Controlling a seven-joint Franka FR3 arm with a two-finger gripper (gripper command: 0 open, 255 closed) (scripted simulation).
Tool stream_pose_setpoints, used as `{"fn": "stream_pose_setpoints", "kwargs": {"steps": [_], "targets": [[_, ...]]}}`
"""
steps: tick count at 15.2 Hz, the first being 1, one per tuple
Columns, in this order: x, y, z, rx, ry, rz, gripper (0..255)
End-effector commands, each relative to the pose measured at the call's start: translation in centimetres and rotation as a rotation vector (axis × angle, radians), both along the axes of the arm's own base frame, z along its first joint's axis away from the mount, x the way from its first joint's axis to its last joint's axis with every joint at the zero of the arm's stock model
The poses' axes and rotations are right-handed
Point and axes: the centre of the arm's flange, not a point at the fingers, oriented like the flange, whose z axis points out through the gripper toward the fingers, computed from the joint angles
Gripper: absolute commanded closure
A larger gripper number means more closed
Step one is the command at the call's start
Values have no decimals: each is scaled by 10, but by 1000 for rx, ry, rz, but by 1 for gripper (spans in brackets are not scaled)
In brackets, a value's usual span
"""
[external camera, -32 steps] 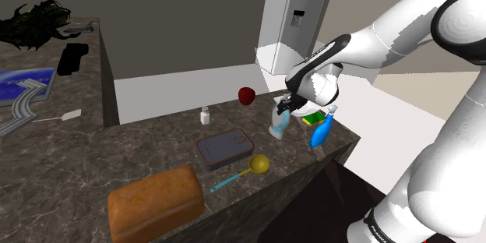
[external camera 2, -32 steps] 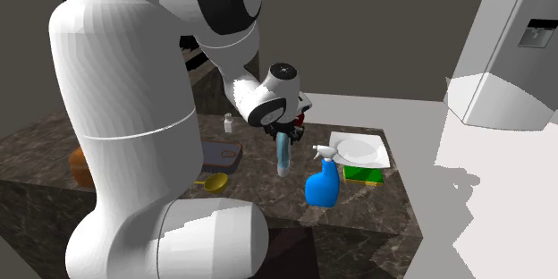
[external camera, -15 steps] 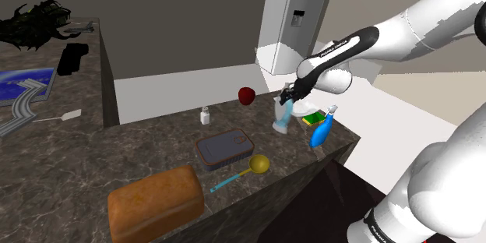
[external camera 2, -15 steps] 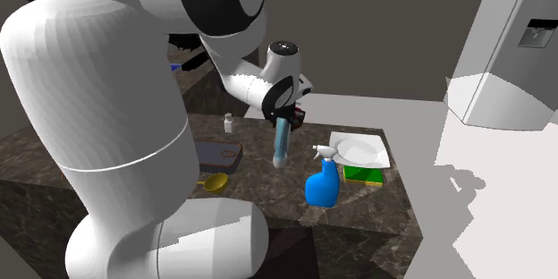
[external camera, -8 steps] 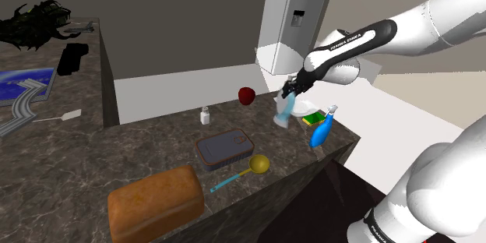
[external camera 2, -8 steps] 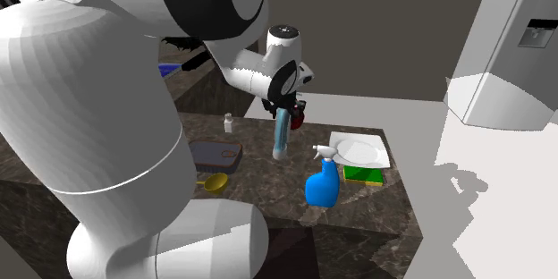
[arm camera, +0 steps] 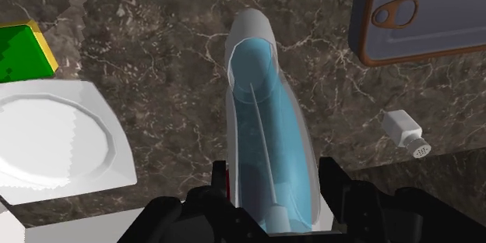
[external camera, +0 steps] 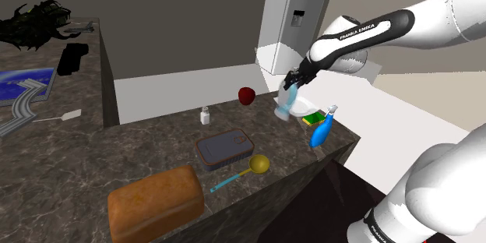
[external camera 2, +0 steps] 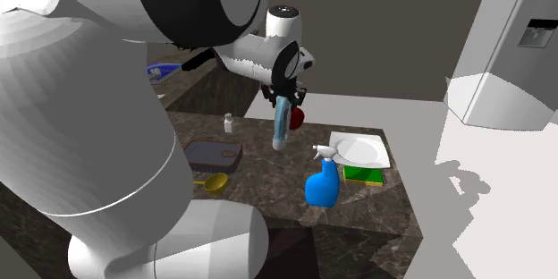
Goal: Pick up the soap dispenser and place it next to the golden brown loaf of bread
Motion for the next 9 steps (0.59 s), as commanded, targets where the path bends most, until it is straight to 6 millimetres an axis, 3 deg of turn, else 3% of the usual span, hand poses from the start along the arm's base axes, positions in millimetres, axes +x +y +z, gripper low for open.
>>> {"fn": "stream_pose_setpoints", "kwargs": {"steps": [1, 9], "targets": [[-1, 0, 10, 0, 0, 0, 255], [-1, 0, 53, 0, 0, 0, 255]]}}
